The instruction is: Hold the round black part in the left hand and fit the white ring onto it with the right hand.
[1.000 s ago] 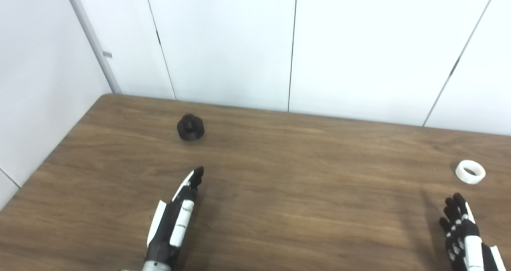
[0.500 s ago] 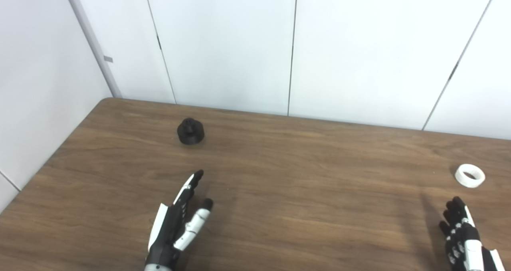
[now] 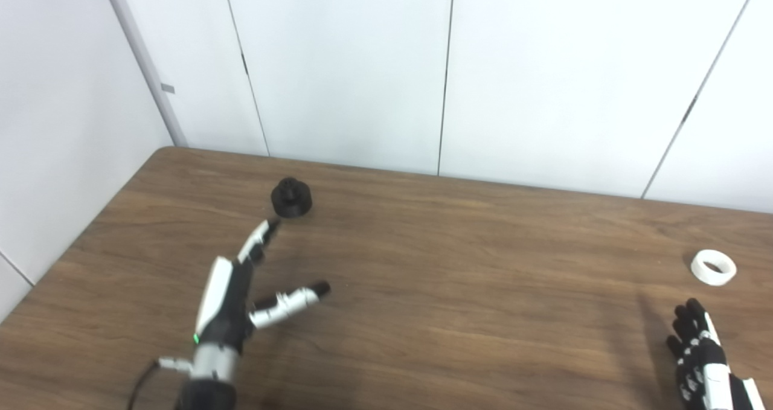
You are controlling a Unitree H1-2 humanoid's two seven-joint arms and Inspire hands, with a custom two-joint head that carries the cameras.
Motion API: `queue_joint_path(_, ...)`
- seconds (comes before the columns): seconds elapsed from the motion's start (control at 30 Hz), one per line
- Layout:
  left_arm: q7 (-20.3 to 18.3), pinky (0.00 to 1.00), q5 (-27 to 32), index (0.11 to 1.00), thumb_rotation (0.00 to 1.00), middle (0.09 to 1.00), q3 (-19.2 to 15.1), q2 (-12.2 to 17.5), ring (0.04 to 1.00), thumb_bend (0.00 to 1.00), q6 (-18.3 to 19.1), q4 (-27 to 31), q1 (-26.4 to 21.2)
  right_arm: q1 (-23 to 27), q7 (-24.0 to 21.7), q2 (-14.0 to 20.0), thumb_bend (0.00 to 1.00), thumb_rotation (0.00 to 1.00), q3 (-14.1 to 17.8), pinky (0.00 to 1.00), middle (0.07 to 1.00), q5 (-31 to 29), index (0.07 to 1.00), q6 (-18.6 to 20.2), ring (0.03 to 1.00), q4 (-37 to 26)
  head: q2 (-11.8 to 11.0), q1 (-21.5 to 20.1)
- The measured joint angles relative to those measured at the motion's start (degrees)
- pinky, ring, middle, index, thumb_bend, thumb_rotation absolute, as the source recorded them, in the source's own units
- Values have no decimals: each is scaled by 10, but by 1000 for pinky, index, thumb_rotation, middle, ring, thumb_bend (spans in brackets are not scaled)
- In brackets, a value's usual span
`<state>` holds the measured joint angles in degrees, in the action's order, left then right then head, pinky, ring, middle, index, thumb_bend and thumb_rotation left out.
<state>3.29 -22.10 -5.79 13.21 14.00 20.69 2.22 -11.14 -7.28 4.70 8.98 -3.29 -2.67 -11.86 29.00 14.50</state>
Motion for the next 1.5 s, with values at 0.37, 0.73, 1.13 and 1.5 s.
queue_joint_path(0.37,-8,1000,-130,893,420,954,15,76,992,1000,36,-102,-82,0,2,0,433,1000,0,1000,960,5,1000,-1,999,0,3,-4)
queue_joint_path(0.73,4,1000,-171,873,415,952,35,89,995,994,55,-238,-161,-1,2,1,454,1000,0,1000,959,10,1000,-4,989,0,6,-4)
queue_joint_path(1.13,-14,1000,-132,851,418,954,48,91,1000,1000,84,-364,-248,-2,2,1,472,1000,-1,1000,955,9,1000,-4,981,-1,10,-11)
queue_joint_path(1.5,-8,1000,-104,827,375,956,66,92,1000,1000,96,-451,-311,-3,4,2,511,1000,-2,1000,931,17,999,-8,963,-1,9,-18)
